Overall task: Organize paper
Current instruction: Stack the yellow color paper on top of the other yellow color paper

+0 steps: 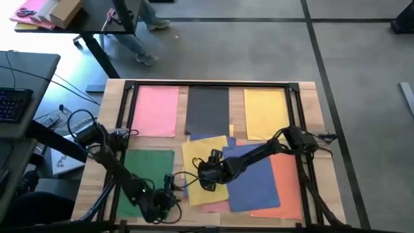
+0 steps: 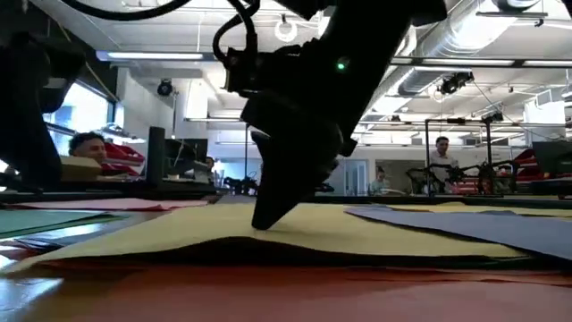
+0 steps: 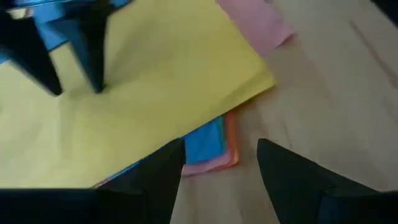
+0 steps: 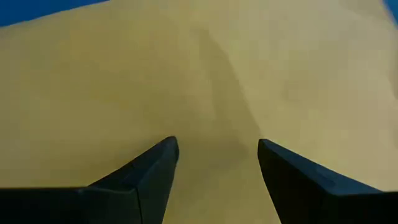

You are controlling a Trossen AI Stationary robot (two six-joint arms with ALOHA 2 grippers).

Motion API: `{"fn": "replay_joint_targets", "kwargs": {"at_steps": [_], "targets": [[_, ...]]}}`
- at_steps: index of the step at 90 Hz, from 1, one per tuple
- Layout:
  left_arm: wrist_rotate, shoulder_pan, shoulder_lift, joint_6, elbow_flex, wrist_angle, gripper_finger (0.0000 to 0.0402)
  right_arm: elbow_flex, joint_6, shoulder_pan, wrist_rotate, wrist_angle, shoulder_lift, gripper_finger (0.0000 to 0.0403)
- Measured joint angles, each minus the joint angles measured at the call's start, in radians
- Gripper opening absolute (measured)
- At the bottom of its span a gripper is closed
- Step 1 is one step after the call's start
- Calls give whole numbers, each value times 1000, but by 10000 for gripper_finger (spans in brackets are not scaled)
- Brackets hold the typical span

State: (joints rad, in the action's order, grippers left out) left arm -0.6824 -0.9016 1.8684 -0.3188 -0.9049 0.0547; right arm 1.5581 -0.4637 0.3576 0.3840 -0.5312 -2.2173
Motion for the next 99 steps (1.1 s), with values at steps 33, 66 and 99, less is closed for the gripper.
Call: {"fn": "replay_joint_targets", "kwargs": {"at_steps": [33,66,99], "targets": [[-33,4,45,110,-12,-28,193,-2,27,-11,-2,51,-2,216],[-44,31,88,349,-14,-130,193,-3,27,-10,-39,148,-3,216],[-120,11,96,428,-10,-258,190,-3,27,-12,-52,147,-3,216]]}}
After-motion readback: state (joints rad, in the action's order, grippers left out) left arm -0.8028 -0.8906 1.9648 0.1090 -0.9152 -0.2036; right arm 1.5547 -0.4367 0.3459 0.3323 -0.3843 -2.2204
